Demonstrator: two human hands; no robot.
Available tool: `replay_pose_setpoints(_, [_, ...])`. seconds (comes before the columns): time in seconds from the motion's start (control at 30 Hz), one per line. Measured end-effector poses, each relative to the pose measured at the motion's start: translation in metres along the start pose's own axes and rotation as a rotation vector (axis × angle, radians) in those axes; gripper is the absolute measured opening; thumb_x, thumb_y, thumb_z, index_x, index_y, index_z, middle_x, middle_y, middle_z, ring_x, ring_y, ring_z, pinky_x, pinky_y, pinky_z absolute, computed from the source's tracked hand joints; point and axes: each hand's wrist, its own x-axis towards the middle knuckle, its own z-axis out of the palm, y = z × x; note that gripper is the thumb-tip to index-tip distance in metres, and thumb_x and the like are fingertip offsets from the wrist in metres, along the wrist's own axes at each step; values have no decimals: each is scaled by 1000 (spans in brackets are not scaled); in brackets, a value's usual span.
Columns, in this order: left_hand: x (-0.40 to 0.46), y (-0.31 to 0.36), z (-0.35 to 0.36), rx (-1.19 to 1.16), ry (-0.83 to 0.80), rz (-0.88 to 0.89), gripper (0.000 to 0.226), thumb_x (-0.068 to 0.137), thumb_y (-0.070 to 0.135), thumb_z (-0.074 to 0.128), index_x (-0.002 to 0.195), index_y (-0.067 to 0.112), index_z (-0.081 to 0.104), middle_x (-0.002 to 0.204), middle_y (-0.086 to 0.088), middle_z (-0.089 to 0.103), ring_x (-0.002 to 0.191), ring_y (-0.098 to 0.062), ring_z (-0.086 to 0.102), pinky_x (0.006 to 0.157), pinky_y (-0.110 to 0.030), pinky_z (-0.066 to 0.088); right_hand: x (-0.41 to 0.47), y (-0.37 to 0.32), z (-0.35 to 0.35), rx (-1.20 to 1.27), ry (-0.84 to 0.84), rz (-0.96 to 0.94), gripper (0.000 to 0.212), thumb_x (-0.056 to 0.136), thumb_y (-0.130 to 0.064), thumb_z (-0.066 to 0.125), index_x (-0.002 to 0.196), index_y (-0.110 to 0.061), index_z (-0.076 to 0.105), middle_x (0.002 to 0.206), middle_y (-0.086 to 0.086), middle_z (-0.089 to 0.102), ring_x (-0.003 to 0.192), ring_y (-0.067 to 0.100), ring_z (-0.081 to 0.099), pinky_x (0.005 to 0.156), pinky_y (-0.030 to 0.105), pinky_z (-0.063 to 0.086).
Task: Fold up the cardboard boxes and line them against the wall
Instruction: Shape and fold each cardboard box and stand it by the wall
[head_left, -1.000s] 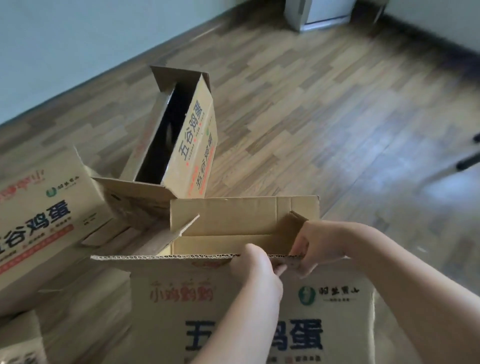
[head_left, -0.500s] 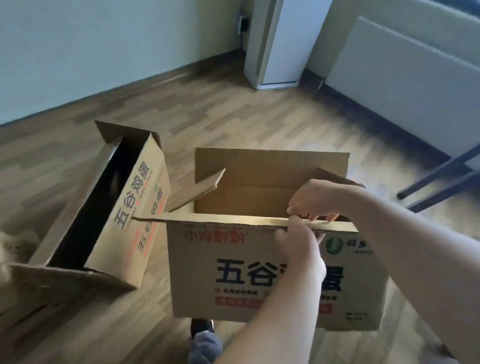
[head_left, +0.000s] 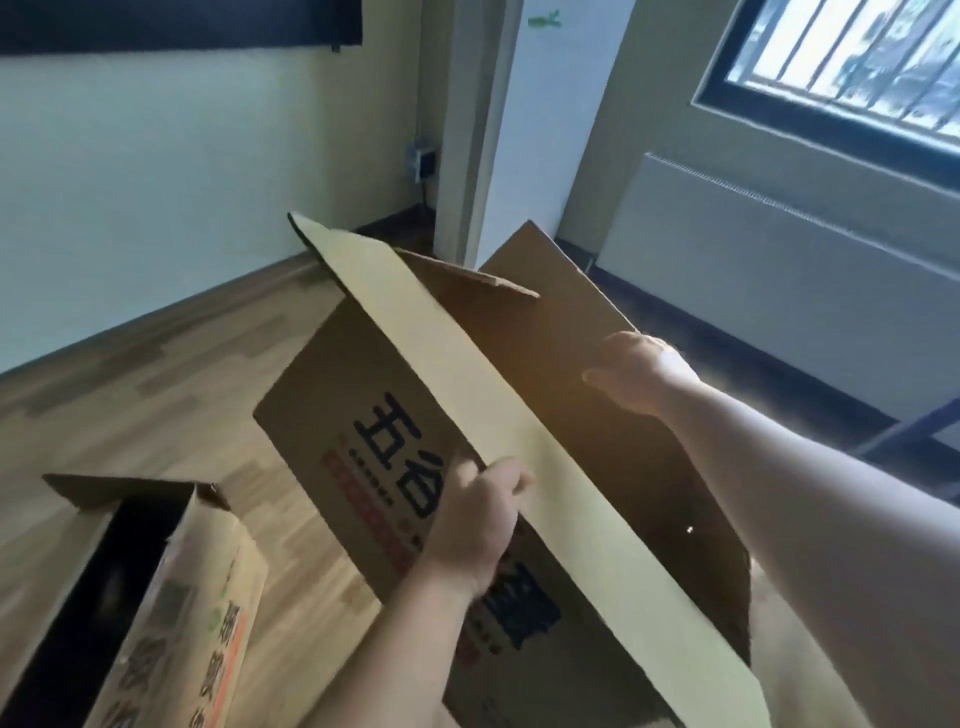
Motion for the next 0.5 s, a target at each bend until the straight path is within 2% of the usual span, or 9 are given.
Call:
replay_pose_setpoints(0.07, [45,37,-1,71,-19,59,8,96,19,59,92,15,52,114,-11,55,101,-14,53,76,-29,40,54,0,-12,65,29,58,65,89,-48,65,147,-27,45,145,4,48,127,22,50,96,35,47])
replay_pose_setpoints(0.13, [85,74,-3,110,-16,95,9,93,17,63,88,11,58,114,-17,59,103,-22,58,80,-31,47,103,0,-16,138,48,100,65,87,-48,68,145,-26,46,138,7,50,115,24,57,92,36,52])
replay_pose_setpoints(0.2, [127,114,-5,111,6,134,11,86,14,68,88,4,63,106,-20,67,97,-29,65,82,-40,53,159,-1,-14,204,42,129,67,83,-51,69,142,-27,48,134,7,52,109,25,60,92,39,54])
replay_pose_setpoints(0.23, [152,136,-4,112,16,145,11,85,11,68,89,2,63,96,-17,69,90,-28,67,78,-41,53,192,0,-13,241,29,150,70,81,-52,69,143,-27,46,134,7,53,109,26,61,93,40,54])
replay_pose_setpoints(0.3, [187,179,-11,119,59,186,18,78,10,72,89,1,63,79,-12,72,77,-26,68,68,-36,49,241,-3,-4,305,-6,190,78,81,-53,69,149,-28,39,140,9,51,118,28,59,100,40,51])
replay_pose_setpoints(0.37, [229,224,-22,143,113,237,28,62,14,77,81,1,62,64,-7,69,69,-25,67,66,-33,47,296,-11,6,369,-26,214,84,85,-52,68,156,-29,28,152,13,42,133,29,49,108,40,44])
replay_pose_setpoints(0.43, [268,263,-34,128,163,294,29,52,12,75,74,1,59,62,-8,64,69,-27,66,69,-36,47,344,-26,16,419,-51,259,88,89,-53,65,159,-34,15,161,14,26,142,32,36,113,43,37])
replay_pose_setpoints(0.5, [307,298,-45,116,206,333,22,59,5,74,73,1,58,65,-12,62,66,-26,65,66,-35,49,392,-47,19,400,-34,320,89,91,-54,62,159,-38,6,165,13,13,149,34,19,117,51,27])
